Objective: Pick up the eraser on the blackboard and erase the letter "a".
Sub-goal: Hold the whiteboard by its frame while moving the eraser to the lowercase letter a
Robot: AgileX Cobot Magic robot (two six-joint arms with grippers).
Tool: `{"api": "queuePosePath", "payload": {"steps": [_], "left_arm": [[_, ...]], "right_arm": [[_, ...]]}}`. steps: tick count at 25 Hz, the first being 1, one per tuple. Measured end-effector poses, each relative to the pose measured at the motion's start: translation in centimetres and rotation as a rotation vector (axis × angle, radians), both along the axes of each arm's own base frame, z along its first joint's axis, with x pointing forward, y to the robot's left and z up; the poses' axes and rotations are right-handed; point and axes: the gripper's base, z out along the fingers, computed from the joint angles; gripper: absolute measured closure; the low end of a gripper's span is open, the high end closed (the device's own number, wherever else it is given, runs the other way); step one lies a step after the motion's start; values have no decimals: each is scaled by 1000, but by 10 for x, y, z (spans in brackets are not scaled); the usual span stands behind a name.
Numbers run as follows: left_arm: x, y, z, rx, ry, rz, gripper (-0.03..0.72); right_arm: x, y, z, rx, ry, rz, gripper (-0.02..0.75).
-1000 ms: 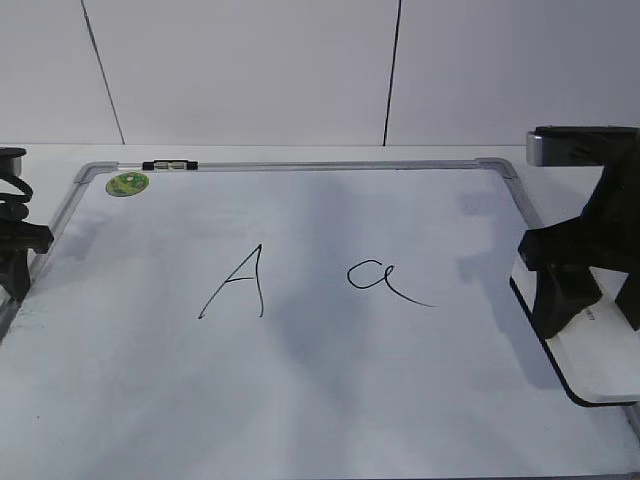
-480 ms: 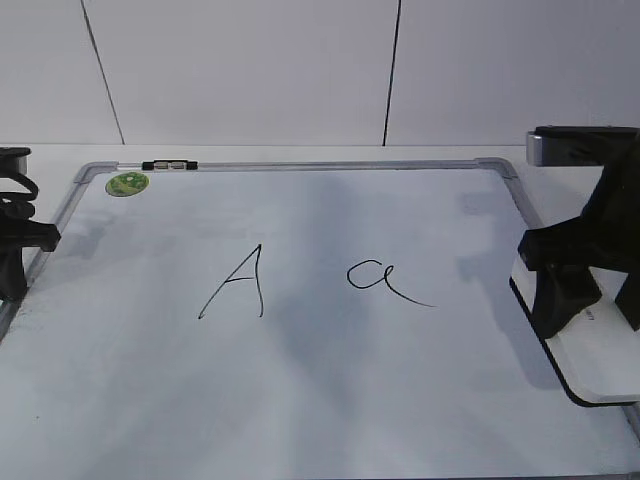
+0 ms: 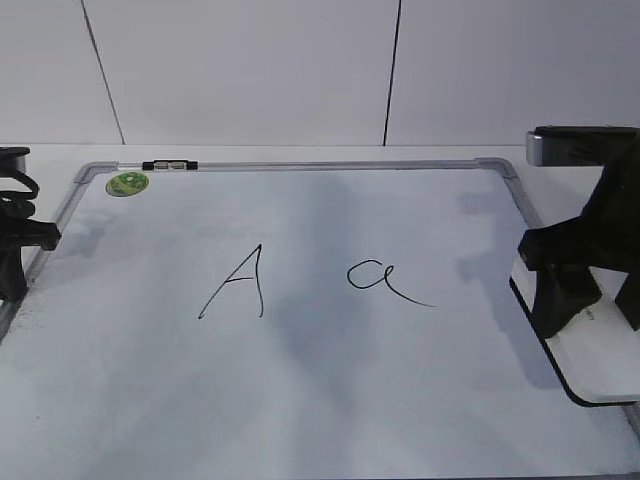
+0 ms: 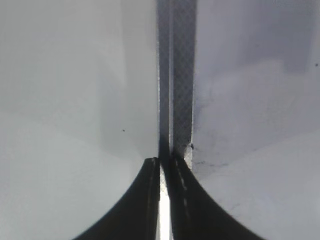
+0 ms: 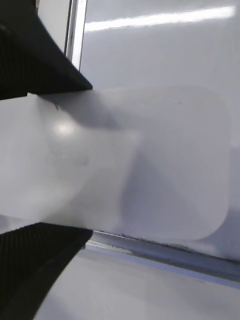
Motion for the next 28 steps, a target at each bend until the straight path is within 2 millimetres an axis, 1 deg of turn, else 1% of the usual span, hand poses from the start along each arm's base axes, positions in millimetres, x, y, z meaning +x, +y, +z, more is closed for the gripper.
{"api": "queuePosePath", "payload": {"steps": [3,6,16,21,25,28], "left_arm": [[0,0,0,0,0,0,666],[0,0,0,0,0,0,666],[0,0,0,-4,0,3,666],[0,0,0,-4,1,3,666],[0,0,0,-4,1,3,666],[0,0,0,-4,2,3,666]], "right_arm": [[1,0,1,1,-4,0,178],[8,2,1,2,-5,2,178],[55,17,-15,-3,10,15,178],[73,30,-17,-2,-8,42,178],[83,42,-19,0,-20,65,178],[88,50,-24,-2,-16,81,178]]}}
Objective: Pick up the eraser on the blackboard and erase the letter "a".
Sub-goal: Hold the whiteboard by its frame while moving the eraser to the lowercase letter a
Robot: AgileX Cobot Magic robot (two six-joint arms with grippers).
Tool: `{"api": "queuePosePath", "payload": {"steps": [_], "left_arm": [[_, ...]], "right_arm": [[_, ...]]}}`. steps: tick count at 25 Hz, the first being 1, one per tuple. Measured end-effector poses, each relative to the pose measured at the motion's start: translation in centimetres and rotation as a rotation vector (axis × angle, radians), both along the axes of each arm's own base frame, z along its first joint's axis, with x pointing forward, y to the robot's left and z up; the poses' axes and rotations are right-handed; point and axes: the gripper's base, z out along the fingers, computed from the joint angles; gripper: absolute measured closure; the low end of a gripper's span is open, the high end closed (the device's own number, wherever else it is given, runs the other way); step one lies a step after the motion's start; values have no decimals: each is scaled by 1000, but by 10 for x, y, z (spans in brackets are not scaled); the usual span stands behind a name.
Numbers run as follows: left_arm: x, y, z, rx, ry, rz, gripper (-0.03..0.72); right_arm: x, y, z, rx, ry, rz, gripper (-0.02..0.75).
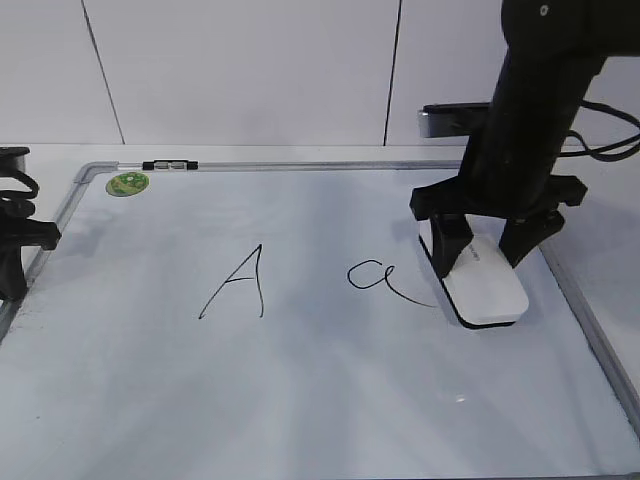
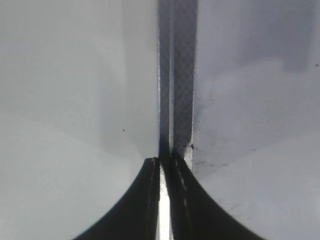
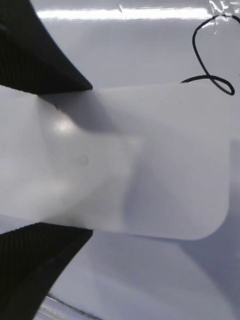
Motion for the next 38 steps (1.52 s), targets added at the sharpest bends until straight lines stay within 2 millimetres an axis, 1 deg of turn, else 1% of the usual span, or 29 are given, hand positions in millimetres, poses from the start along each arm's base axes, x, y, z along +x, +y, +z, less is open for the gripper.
{"api": "queuePosePath", "payload": {"steps": [6,9,11,17,19,24,30,38], "left_arm": [[0,0,0,0,0,0,665],[0,0,0,0,-2,0,665],[0,0,0,0,-2,0,665],[0,0,0,-2,-2,1,665],[0,0,0,-2,-2,1,665],[0,0,0,-2,-2,1,665],[0,0,0,-2,-2,2,664],[0,0,0,-2,-2,2,663]], "right_arm": [[3,22,-25,-23,53,52,178],[4,29,-34,-32,70,72,178],[7,33,-35,-34,64,80,178],[15,35,-24,-24,15,87,178],[17,36,-25,-28,14,90,178],[21,38,-39,-42,40,93,178],[31,42,-44,-40,31,96,178],[33,43,-47,-42,37,98,178]]}}
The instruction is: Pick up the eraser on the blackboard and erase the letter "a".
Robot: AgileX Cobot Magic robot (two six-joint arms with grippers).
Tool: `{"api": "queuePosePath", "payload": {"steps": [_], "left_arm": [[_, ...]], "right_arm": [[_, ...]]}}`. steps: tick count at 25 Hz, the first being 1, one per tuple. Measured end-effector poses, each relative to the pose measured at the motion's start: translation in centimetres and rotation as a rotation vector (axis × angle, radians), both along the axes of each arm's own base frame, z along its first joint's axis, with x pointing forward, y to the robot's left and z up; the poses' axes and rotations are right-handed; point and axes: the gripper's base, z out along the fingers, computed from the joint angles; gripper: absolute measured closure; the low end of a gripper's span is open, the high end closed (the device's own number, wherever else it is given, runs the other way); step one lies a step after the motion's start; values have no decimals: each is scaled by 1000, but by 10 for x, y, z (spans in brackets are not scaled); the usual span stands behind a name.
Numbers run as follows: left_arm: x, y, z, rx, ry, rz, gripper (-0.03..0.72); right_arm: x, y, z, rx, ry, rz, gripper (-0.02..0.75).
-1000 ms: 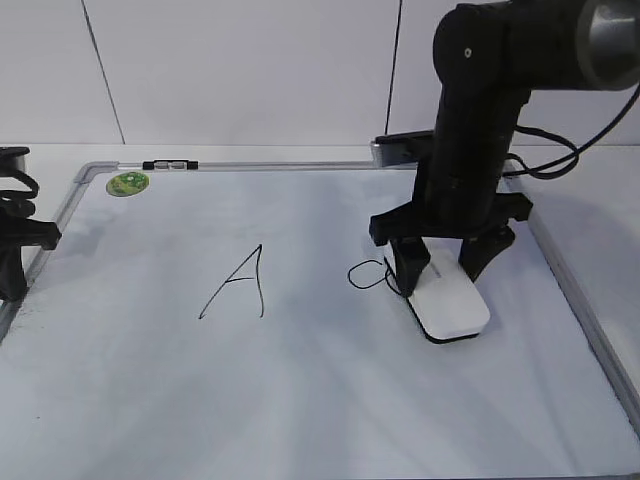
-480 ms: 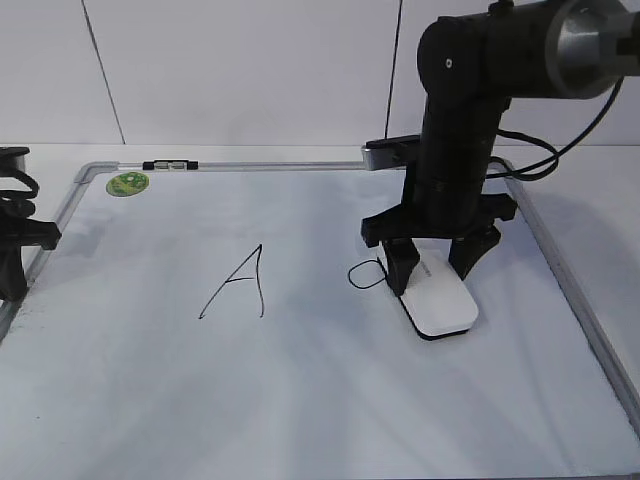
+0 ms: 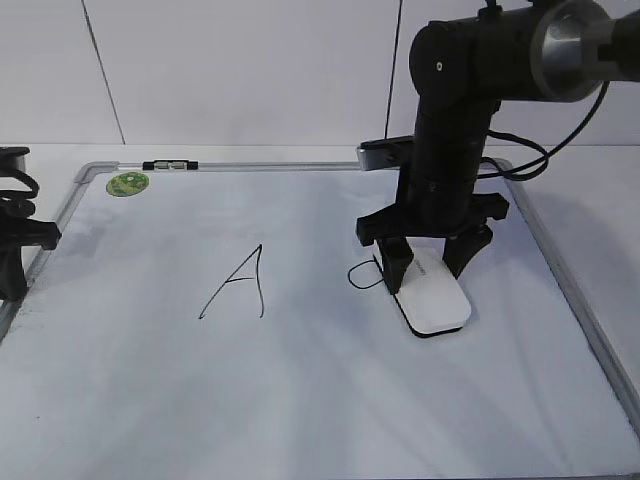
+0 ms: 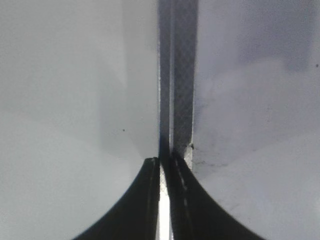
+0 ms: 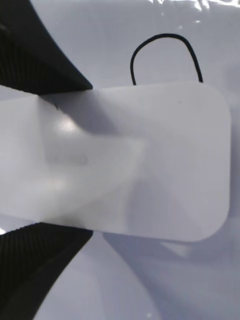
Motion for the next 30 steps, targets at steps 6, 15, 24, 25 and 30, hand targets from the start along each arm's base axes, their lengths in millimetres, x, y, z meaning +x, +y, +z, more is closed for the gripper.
{"api": "queuePosePath", "payload": {"steps": [6,15,24,25,30], "left_arm": [[0,0,0,0,0,0,662],[0,0,0,0,0,0,662],[0,0,0,0,0,0,660],[0,0,0,0,0,0,660],[0,0,0,0,0,0,660]], "right_arm": [[0,2,0,5,8,5,178],[-4,22,-1,9,-2,57,178],[-11,43,-1,18,-7,109,178],[-11,43,-1,18,-7,110,178],[-11,43,-2,8,-12,111,178]]}}
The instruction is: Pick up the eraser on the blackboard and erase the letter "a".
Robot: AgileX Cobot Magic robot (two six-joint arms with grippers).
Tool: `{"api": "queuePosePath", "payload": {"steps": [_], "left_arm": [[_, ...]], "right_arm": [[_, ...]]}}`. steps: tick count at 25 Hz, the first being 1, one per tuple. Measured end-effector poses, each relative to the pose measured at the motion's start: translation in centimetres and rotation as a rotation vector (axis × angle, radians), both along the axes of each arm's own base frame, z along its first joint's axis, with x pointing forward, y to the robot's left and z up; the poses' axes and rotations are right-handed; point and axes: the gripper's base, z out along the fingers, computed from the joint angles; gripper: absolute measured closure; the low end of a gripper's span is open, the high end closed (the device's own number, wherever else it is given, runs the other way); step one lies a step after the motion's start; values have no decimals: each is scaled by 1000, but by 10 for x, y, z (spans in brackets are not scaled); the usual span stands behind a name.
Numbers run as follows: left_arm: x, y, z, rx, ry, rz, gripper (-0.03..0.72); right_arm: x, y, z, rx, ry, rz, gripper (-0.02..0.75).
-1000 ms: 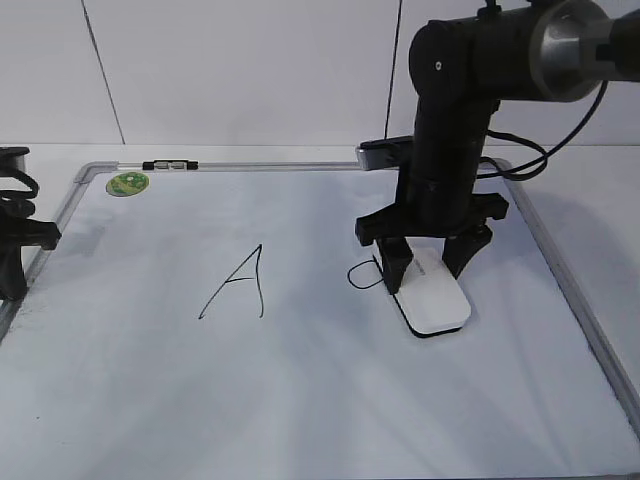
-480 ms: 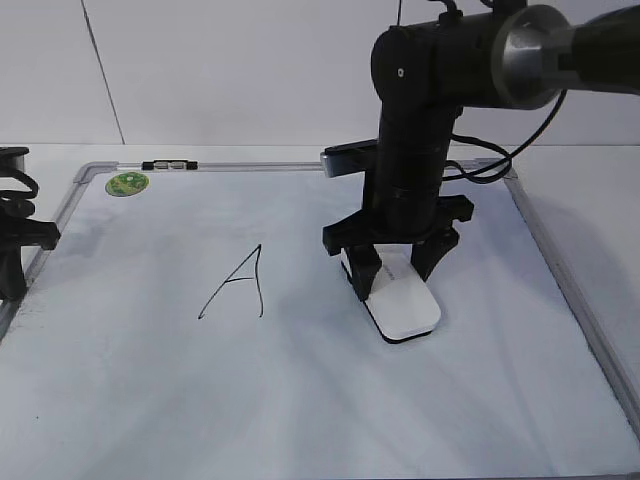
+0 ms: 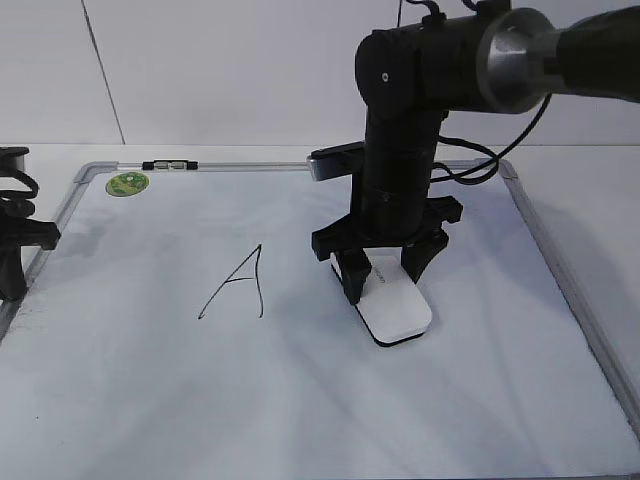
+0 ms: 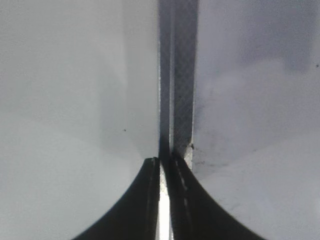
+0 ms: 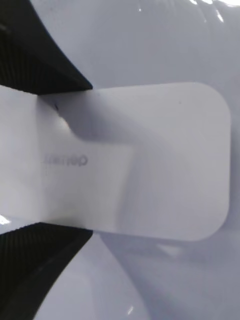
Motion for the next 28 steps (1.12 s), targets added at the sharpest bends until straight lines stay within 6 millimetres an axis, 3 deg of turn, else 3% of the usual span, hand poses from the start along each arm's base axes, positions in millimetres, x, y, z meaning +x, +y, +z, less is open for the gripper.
{"api": "queuePosePath", "payload": {"steps": [9,19,28], "left_arm": [[0,0,0,0,0,0,659],[0,0,0,0,0,0,659],[0,0,0,-4,0,3,659]], "right_arm": [[4,-7,0,-1,-1,-24,178],[20,-37,1,12,2,-109,178],[19,-35,1,27,8,-114,184]]}}
